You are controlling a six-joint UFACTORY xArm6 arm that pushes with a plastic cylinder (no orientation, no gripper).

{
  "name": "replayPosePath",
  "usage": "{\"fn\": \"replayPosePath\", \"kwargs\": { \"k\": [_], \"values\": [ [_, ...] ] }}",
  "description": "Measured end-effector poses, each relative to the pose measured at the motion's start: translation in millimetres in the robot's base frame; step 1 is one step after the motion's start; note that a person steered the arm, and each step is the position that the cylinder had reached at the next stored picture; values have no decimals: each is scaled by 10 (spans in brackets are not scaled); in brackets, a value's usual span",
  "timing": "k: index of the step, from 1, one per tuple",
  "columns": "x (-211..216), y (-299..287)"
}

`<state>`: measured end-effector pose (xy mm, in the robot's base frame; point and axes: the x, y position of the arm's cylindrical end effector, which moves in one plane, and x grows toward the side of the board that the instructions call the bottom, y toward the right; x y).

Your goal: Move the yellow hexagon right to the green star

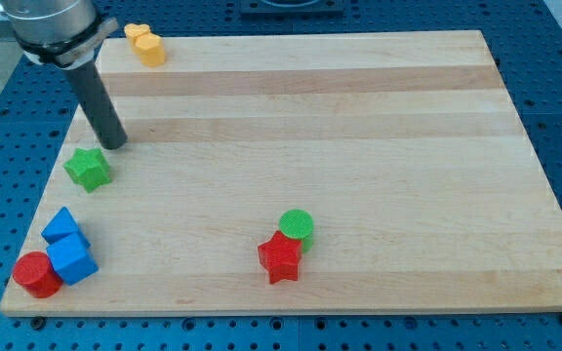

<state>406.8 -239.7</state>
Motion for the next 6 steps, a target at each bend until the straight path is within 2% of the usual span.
{"fn": "replayPosePath", "kwargs": {
  "k": [3, 4, 6],
  "values": [
    [778, -17],
    [782, -17],
    [180, 726]
  ]
}}
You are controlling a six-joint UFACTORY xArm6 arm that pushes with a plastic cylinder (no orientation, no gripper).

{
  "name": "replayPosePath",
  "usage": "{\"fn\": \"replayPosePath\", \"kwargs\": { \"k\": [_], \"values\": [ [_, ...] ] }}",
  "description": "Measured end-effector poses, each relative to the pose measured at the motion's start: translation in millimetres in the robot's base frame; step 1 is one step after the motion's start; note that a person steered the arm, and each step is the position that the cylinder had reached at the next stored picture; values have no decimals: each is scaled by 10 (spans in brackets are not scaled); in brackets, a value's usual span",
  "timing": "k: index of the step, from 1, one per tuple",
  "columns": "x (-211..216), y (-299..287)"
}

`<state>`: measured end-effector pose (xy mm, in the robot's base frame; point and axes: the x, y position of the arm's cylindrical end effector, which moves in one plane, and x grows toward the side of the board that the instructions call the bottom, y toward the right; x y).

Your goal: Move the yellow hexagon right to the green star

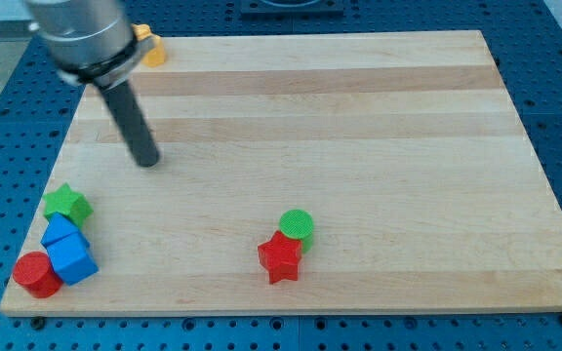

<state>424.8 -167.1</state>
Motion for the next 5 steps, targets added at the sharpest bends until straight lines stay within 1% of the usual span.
{"fn": "replayPosePath", "kwargs": {
  "k": [1, 2, 3, 4, 5],
  "values": [
    [-210, 390],
    [-388, 903],
    [-684, 1424],
    [-1165, 1397],
    [-1741, 1040]
  ]
}}
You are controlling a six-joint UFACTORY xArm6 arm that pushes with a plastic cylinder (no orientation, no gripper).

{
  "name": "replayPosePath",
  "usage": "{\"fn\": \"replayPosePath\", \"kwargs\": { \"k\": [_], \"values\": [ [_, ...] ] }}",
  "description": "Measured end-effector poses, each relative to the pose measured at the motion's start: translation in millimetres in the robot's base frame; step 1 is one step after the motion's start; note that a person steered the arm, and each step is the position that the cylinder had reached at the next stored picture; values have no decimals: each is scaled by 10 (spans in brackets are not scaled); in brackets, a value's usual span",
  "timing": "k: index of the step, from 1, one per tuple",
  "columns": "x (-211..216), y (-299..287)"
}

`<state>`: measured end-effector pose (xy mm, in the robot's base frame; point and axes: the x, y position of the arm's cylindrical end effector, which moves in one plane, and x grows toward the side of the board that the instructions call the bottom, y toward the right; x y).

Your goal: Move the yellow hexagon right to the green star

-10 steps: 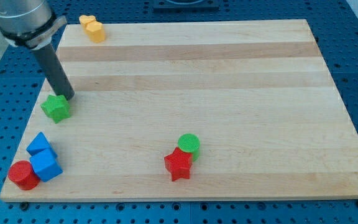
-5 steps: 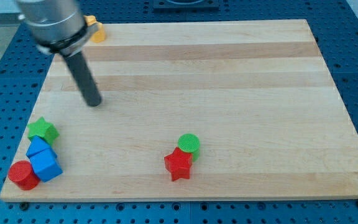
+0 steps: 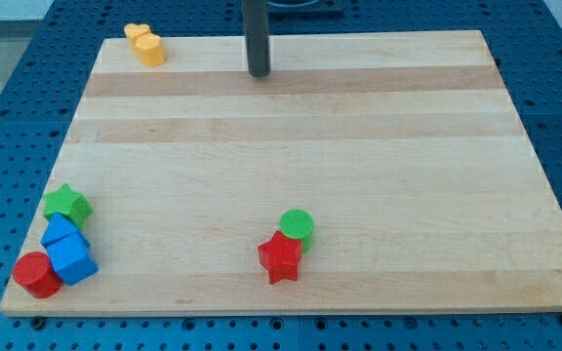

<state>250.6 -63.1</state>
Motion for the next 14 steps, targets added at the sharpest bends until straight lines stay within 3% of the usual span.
{"fn": "replayPosePath", "kwargs": {
  "k": [2, 14],
  "values": [
    [-587, -239],
    [-595, -1438]
  ]
}}
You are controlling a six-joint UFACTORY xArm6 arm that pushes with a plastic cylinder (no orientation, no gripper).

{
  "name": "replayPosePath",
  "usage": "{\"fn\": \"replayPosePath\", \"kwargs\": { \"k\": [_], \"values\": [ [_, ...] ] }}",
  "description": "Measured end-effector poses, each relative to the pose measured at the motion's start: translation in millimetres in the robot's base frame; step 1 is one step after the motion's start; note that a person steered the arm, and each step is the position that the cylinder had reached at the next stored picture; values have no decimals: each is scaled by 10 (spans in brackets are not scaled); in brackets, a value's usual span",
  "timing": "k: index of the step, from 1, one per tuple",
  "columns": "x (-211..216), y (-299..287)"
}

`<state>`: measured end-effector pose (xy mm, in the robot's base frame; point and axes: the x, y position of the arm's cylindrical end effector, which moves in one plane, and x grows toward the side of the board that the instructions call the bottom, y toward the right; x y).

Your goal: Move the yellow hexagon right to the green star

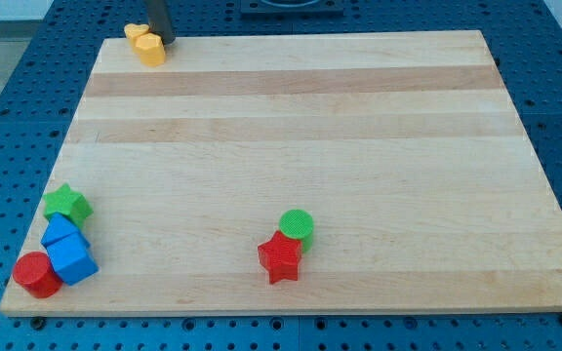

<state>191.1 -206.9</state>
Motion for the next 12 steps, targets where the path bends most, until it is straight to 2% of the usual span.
{"fn": "replayPosePath", "kwargs": {
  "k": [3, 4, 6, 8, 9, 10, 11, 12],
  "values": [
    [36, -207],
    [379, -201],
    [1048, 163],
    [1889, 265],
    [2021, 253],
    [1697, 189],
    [1589, -117],
    [1713, -208]
  ]
}}
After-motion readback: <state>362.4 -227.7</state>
